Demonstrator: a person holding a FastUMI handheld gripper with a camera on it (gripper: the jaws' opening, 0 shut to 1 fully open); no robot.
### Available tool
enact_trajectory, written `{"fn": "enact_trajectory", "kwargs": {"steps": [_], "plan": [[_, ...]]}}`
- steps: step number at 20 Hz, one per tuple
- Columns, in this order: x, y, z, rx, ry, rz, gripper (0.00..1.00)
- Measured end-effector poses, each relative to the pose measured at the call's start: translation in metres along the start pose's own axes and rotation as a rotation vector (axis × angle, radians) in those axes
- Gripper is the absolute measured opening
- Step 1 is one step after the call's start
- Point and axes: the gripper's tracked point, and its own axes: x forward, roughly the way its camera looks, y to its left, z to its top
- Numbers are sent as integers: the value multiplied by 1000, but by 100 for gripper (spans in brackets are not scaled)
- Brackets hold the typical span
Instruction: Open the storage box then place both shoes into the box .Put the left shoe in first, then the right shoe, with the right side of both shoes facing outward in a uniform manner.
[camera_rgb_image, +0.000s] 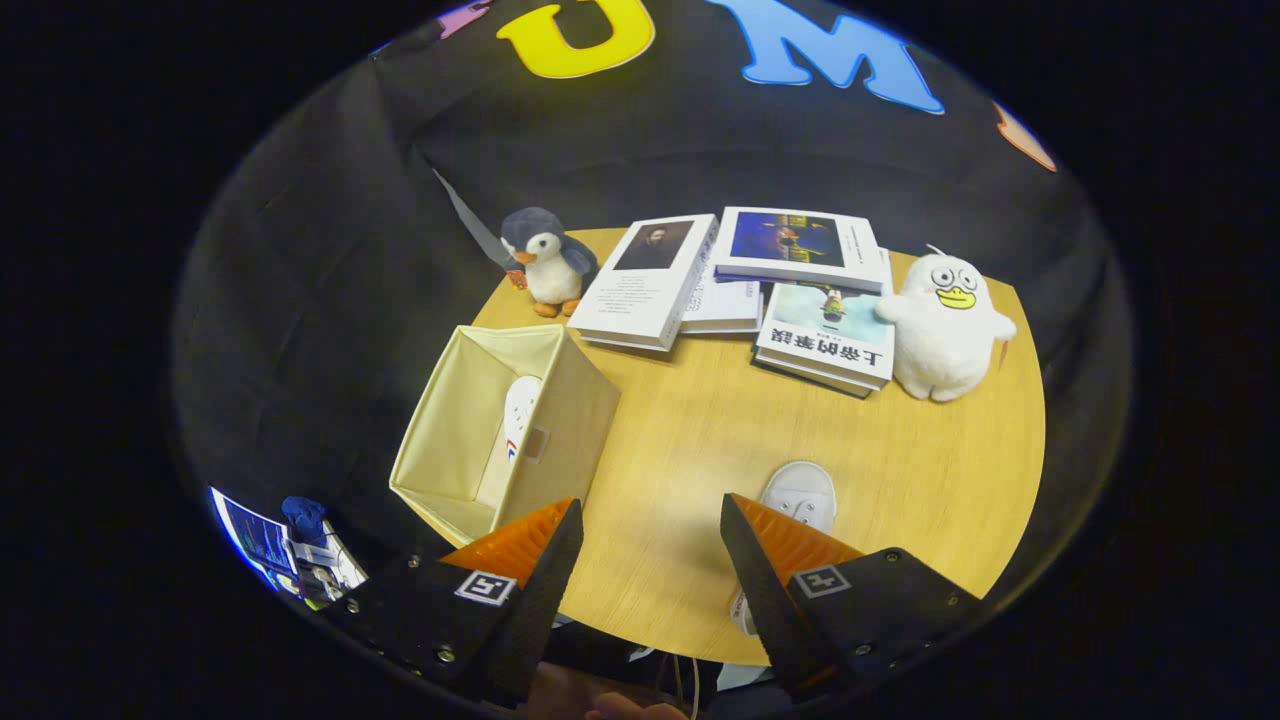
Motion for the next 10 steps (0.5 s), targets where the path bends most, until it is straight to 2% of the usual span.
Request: {"fn": "enact_trajectory", "kwargs": {"steps": [10], "plan": [[20,-95,-80,155,122,-115,86]]}}
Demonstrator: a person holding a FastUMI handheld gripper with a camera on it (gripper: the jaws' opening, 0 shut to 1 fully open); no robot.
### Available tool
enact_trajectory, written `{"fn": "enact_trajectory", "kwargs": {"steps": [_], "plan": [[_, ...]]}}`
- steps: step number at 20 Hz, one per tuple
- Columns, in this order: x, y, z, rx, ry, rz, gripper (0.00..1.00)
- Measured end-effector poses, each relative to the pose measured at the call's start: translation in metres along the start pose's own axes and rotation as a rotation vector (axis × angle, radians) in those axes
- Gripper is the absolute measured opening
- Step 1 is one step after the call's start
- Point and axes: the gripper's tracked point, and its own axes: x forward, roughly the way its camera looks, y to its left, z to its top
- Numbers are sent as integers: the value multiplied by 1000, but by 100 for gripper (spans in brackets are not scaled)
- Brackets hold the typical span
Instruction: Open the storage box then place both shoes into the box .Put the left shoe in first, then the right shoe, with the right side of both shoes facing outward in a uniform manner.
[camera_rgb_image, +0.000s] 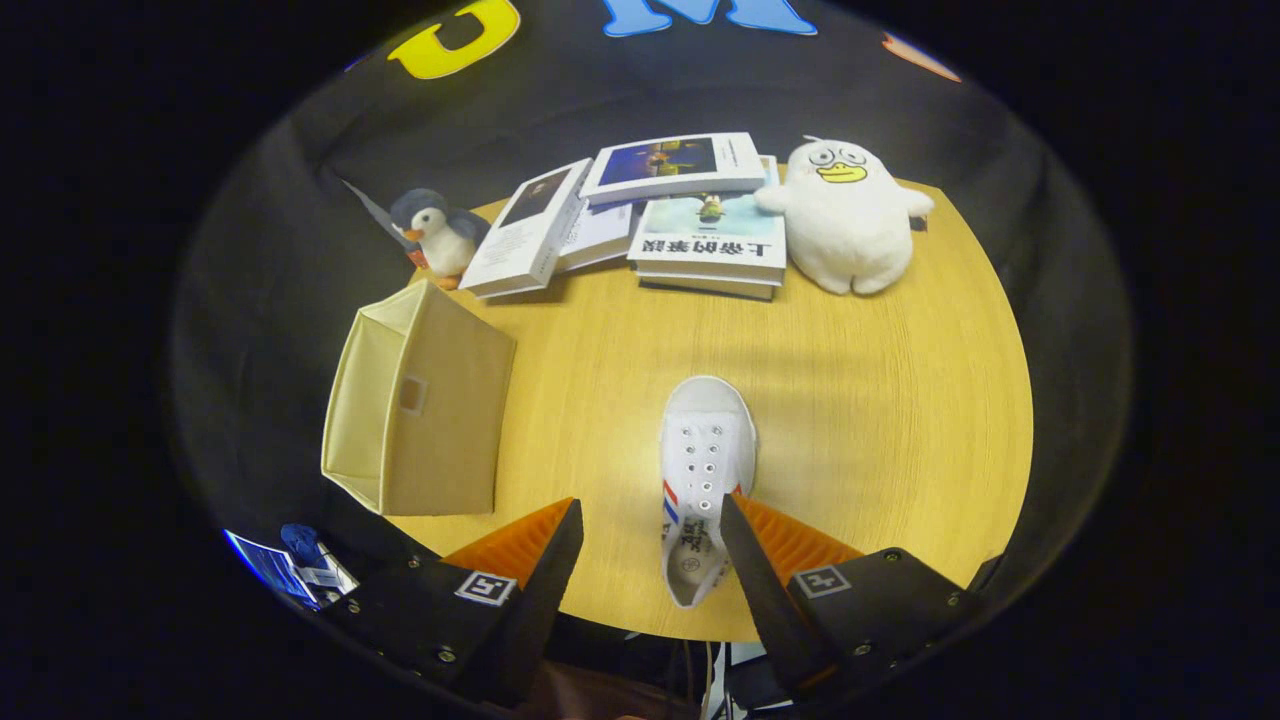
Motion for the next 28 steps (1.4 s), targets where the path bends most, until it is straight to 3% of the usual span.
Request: {"fn": "enact_trajectory", "kwargs": {"steps": [10,17,19,24,26,28], "plan": [[47,-43,-58,-72,122,-103,86],[83,-52,-79,-153,187,-181,85],[91,-64,-77,-193,188,-238,84],[104,-63,-76,-120,196,-188,83],[108,-49,-77,-87,190,-91,74],[103,-65,-71,-32,171,-152,25]]}}
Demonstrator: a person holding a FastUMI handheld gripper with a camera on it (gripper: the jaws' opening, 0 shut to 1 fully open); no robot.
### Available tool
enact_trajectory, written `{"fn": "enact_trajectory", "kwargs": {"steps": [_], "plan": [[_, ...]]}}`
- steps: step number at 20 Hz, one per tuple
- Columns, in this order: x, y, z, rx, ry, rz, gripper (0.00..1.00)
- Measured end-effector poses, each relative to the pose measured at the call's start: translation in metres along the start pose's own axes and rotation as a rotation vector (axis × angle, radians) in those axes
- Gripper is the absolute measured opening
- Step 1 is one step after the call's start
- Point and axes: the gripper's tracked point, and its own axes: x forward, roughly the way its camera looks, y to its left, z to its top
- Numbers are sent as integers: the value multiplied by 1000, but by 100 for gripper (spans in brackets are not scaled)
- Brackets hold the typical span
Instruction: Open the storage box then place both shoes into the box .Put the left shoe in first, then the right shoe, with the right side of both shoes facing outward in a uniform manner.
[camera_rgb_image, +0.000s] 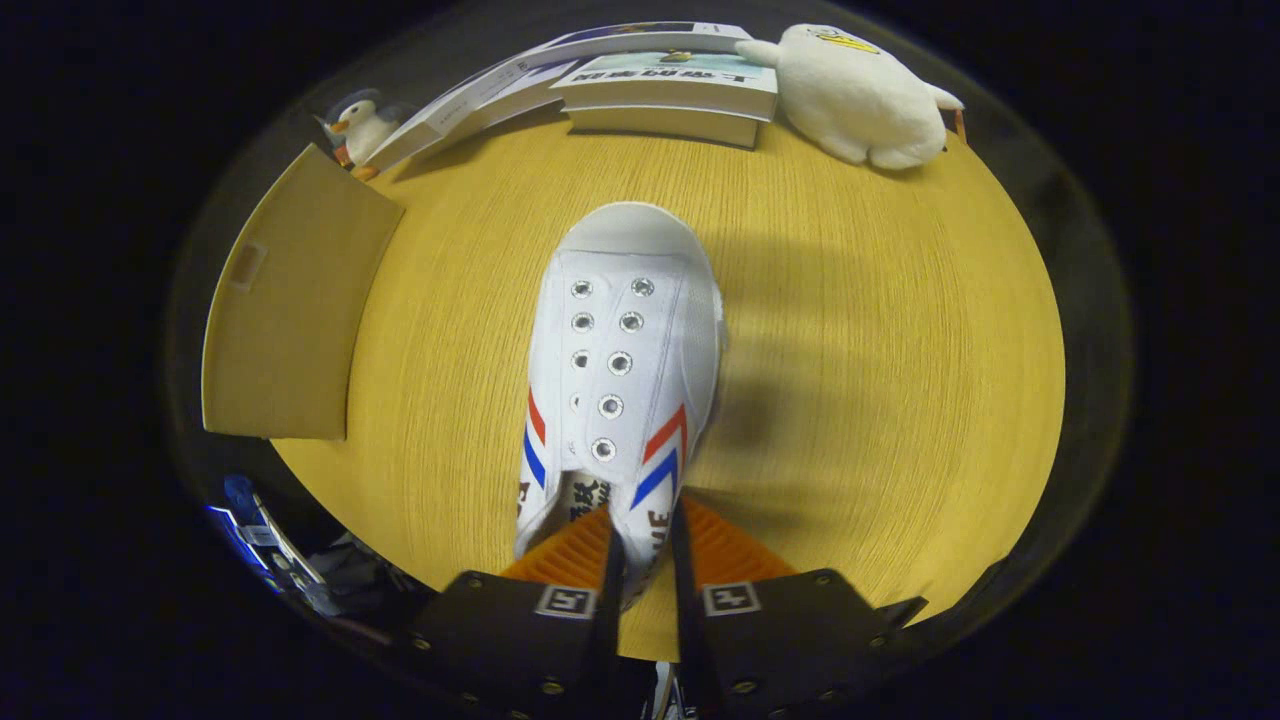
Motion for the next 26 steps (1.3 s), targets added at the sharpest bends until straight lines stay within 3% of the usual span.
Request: {"fn": "enact_trajectory", "kwargs": {"steps": [1,6,9,17,26], "plan": [[-1,-2,2,41,-15,6,0],[-35,21,8,187,-24,164,0],[-56,29,13,149,-44,162,0],[-116,87,35,100,-80,300,0],[-75,95,-3,-37,19,256,0]]}}
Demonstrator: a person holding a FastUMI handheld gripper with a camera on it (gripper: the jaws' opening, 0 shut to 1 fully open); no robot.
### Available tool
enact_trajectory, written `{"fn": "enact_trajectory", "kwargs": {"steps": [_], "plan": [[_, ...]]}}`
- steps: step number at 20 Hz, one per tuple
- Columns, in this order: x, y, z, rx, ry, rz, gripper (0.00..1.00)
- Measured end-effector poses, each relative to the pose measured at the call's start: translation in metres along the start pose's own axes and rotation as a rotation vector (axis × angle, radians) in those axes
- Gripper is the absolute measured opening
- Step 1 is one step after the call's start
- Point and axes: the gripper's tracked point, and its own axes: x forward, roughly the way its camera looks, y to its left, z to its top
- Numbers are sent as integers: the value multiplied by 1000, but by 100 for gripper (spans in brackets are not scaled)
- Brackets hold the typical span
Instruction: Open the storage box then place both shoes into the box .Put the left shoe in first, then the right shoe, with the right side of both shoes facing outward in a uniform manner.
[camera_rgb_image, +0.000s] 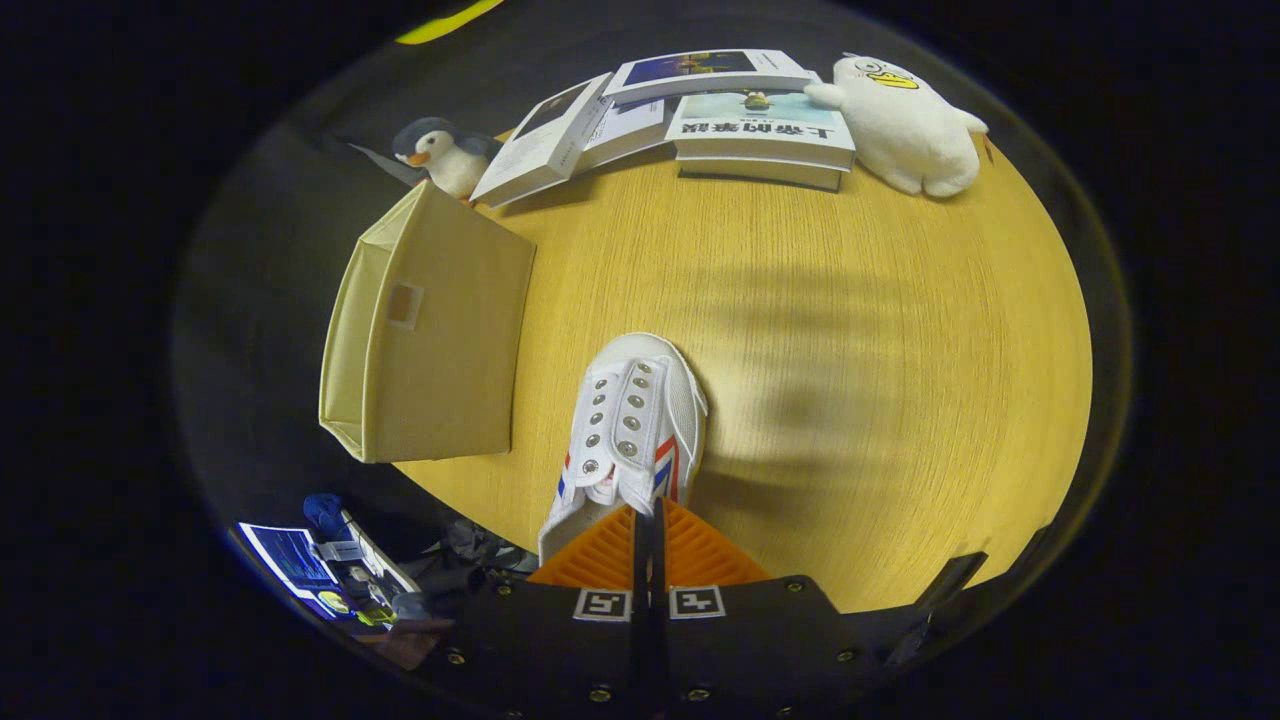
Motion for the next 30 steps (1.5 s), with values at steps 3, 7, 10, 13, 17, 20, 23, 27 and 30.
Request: {"fn": "enact_trajectory", "kwargs": {"steps": [3,7,10,13,17,20,23,27,30], "plan": [[23,-32,-16,-134,-18,-144,0],[41,-49,-26,-111,-65,-141,0],[42,-49,-27,-156,-85,-120,4],[48,-60,-23,-251,-72,-182,11],[63,-64,-19,-368,-54,-242,15],[65,-63,-15,-357,-47,-217,25],[59,-67,-10,-289,-68,-194,0],[36,-31,-4,-159,-80,-68,0],[18,-10,5,-141,-70,-42,0]]}}
